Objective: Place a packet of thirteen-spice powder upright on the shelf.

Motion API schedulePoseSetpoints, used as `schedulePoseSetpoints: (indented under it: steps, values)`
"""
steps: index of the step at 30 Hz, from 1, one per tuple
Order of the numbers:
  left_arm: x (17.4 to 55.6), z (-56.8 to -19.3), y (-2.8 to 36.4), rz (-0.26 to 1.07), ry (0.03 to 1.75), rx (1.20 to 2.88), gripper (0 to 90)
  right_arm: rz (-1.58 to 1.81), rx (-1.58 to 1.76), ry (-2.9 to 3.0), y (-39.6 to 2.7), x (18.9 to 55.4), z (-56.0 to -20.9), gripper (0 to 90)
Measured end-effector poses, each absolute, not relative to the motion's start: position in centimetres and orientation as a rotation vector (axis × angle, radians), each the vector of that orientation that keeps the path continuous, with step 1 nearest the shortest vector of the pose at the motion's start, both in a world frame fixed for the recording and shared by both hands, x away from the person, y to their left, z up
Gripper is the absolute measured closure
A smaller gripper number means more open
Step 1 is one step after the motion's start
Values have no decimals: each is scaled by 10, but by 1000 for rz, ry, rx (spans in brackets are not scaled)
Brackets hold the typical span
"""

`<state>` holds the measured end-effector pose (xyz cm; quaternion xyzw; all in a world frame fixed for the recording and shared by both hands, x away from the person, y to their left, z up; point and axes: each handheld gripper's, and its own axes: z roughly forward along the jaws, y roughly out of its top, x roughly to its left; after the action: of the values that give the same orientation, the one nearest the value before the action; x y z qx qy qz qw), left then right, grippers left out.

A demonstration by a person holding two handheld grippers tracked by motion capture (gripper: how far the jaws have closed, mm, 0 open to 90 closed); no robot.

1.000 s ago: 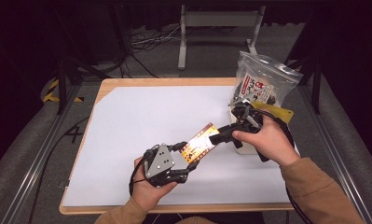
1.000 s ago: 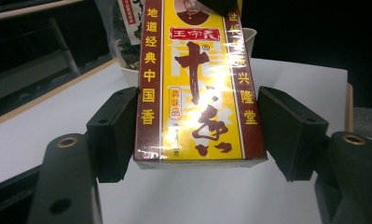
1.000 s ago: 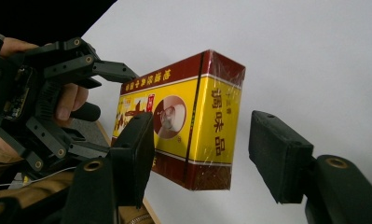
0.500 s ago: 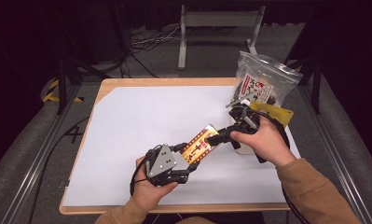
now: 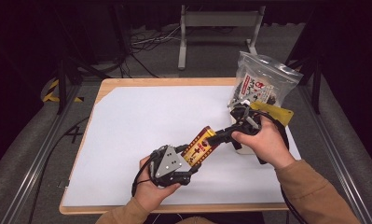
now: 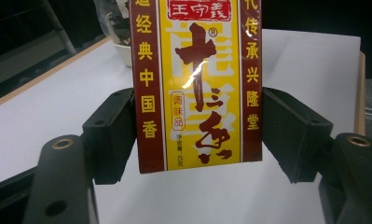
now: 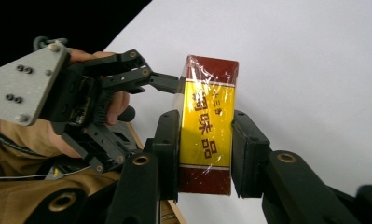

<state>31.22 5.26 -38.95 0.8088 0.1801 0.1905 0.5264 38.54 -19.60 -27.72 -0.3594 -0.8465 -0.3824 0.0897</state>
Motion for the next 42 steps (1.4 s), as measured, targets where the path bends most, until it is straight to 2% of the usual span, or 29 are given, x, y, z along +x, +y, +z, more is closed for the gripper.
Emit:
schedulePoseSetpoints:
  steps: [12,30,42]
  values:
    - [318,-386,61,348,446,1928,251,-1163,-981,-2635,-202,377,-259,688]
    - [325,-385,107,339,600,1887,233,-1068,-817,-2946,-236,381,-226,687]
    - [324,-384,141,389,700,1885,250,-988,-720,-3090,-247,386,-214,686]
